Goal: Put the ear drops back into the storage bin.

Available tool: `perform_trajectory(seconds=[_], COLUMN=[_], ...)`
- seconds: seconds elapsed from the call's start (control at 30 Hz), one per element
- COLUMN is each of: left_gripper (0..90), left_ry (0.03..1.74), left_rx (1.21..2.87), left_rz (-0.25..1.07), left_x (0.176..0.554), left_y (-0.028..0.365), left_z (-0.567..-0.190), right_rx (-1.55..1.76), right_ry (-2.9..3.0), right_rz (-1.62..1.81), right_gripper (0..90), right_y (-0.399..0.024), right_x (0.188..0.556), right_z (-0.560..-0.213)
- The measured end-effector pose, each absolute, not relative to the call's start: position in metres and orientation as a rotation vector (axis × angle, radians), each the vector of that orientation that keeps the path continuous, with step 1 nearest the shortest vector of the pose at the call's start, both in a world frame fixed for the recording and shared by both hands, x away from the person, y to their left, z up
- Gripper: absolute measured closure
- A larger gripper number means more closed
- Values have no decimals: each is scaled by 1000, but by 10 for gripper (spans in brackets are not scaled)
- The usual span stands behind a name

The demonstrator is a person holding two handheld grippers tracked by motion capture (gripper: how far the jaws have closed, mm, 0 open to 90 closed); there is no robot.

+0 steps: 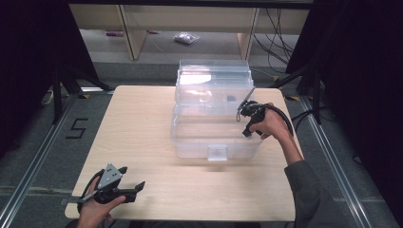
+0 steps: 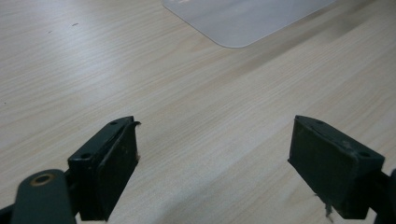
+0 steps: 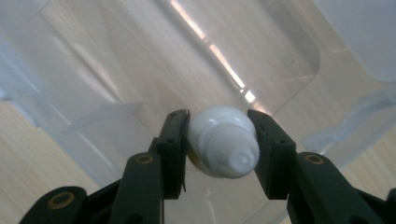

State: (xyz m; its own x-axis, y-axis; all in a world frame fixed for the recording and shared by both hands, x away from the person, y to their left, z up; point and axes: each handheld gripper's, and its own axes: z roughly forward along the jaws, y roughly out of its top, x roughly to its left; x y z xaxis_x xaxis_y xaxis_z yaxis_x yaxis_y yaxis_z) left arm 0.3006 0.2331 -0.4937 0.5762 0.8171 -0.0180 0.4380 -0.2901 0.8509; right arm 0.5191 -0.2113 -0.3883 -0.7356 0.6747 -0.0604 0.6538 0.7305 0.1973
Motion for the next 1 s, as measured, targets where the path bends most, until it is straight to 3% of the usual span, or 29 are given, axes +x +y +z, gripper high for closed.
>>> perform_trajectory(seconds=[1.0], left_gripper=[150], left_ry=[1012], left_rx=[1931], left_rz=[543], left_x=[301], left_y=[233], left_z=[-493], right_rx=[1143], right_ry=[2852], right_rz=[167], right_gripper=[602], right_y=[-202], right_x=[532], right_z=[-424])
